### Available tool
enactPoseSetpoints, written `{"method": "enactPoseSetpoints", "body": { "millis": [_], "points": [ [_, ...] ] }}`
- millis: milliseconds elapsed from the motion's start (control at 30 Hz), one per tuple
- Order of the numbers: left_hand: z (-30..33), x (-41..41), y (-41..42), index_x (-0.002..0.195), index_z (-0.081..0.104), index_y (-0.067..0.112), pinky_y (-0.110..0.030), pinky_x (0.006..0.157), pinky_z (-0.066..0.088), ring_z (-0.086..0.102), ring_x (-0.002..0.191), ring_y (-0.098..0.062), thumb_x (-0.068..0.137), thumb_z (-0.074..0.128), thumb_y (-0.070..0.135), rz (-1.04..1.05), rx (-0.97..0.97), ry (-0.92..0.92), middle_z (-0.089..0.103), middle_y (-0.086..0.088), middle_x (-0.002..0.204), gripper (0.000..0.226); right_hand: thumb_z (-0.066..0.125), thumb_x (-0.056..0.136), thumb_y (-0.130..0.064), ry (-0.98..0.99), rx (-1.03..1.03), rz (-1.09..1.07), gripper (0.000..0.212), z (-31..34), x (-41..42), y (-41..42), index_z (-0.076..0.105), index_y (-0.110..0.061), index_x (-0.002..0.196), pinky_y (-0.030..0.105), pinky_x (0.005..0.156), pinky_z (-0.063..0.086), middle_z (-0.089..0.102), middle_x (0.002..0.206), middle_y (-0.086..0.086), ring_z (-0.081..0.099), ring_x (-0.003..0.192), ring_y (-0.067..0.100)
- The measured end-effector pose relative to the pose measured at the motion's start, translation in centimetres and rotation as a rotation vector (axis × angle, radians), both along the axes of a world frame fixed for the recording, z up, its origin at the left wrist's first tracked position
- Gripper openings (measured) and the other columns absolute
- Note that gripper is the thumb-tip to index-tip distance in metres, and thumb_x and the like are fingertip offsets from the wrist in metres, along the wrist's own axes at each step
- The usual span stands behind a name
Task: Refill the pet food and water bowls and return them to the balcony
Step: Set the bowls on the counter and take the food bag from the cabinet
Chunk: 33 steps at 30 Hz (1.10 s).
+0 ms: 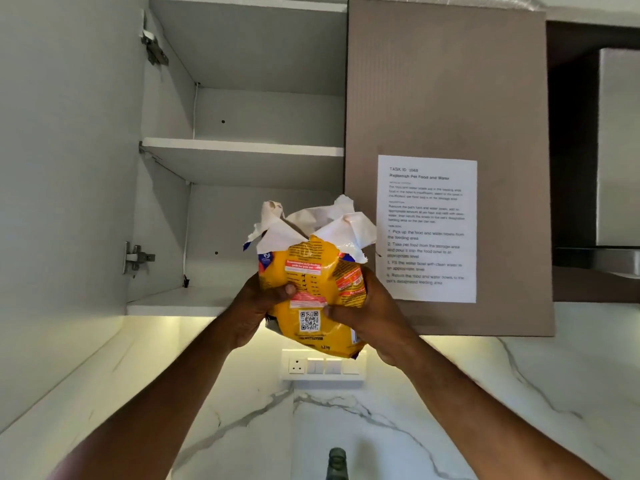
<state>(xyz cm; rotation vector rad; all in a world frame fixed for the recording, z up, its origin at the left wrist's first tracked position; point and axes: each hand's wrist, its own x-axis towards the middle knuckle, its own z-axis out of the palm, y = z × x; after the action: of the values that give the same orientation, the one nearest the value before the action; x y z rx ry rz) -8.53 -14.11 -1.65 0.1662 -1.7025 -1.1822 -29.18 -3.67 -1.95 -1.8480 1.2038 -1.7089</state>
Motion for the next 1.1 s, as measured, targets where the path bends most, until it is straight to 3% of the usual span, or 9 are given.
{"method": "enactPoseSetpoints", "body": {
  "millis": [167,233,367,633,767,900,1033,1100],
  "points": [
    [-3.3,-2.6,2.8,0.123,0.071,0.026,-0.042,0.079,0.062,0.073,0.108,-0.035,0.055,0.097,0.050,0.040,0.041,0.040,0.075,-0.013,0.121,0.077,0.091,0.073,-0.013,0.035,0.017,-0.028,0.073,-2.6,-2.4,3.3,0.056,-0.032,0.134,0.036,0.088,0.061,0.075,0.118,-0.010,0.073,0.106,0.010],
    [-5.0,-3.6,3.8,0.126,0.069,0.024,-0.042,0.079,0.062,0.072,0.109,-0.036,0.056,0.097,0.048,0.044,0.073,0.035,0.075,-0.013,0.122,0.079,0.091,0.073,-0.008,0.026,0.036,-0.028,0.076,-4.1,-3.0,4.6,0.056,-0.027,0.137,0.047,0.095,0.059,0.074,0.123,-0.004,0.072,0.110,0.015],
    [-8.9,-5.6,6.1,0.123,0.072,0.025,-0.041,0.078,0.062,0.073,0.109,-0.035,0.061,0.096,0.043,0.016,0.110,0.009,0.075,-0.012,0.120,0.069,0.095,0.068,-0.019,-0.037,0.090,-0.020,0.081,-7.6,-4.0,7.1,0.057,-0.018,0.139,0.053,0.102,0.054,0.072,0.127,0.005,0.070,0.116,0.024],
    [-17.4,-8.7,8.0,0.135,0.062,0.013,-0.042,0.086,0.060,0.069,0.117,-0.037,0.072,0.092,0.029,-0.110,0.208,-0.141,0.070,-0.018,0.129,0.072,0.096,0.054,-0.045,-0.096,0.253,-0.156,0.092,-16.9,-7.1,10.1,0.059,-0.024,0.136,0.048,0.096,0.059,0.076,0.119,-0.003,0.073,0.109,0.014],
    [-21.7,-10.0,7.7,0.127,0.069,0.010,-0.037,0.088,0.059,0.070,0.116,-0.035,0.071,0.092,0.021,-0.139,0.238,-0.256,0.073,-0.018,0.124,0.061,0.099,0.048,-0.054,-0.082,0.303,-0.266,0.095,-22.2,-8.5,10.2,0.057,-0.035,0.131,0.042,0.094,0.060,0.076,0.116,-0.011,0.072,0.107,0.005],
    [-26.4,-11.5,6.1,0.120,0.072,0.004,-0.042,0.089,0.060,0.071,0.111,-0.038,0.071,0.092,0.013,-0.149,0.302,-0.366,0.074,-0.021,0.118,0.053,0.098,0.048,-0.057,-0.107,0.411,-0.282,0.095,-27.3,-9.9,9.6,0.061,-0.029,0.131,0.043,0.094,0.060,0.076,0.114,-0.007,0.072,0.107,0.006],
    [-32.0,-12.6,3.8,0.108,0.078,0.011,-0.036,0.087,0.059,0.074,0.105,-0.031,0.064,0.097,0.019,-0.135,0.381,-0.517,0.078,-0.016,0.110,0.049,0.093,0.054,-0.052,-0.083,0.502,-0.331,0.058,-32.2,-10.8,8.9,0.065,-0.060,0.105,0.026,0.087,0.059,0.076,0.102,-0.019,0.071,0.100,-0.002],
    [-35.1,-13.1,2.5,0.108,0.077,0.011,-0.039,0.090,0.060,0.073,0.107,-0.031,0.061,0.100,0.020,-0.131,0.418,-0.590,0.078,-0.015,0.109,0.054,0.092,0.052,-0.051,-0.100,0.563,-0.359,0.058,-34.9,-11.5,8.4,0.063,-0.063,0.101,0.025,0.090,0.058,0.074,0.104,-0.016,0.069,0.104,-0.001]
  ]
}}
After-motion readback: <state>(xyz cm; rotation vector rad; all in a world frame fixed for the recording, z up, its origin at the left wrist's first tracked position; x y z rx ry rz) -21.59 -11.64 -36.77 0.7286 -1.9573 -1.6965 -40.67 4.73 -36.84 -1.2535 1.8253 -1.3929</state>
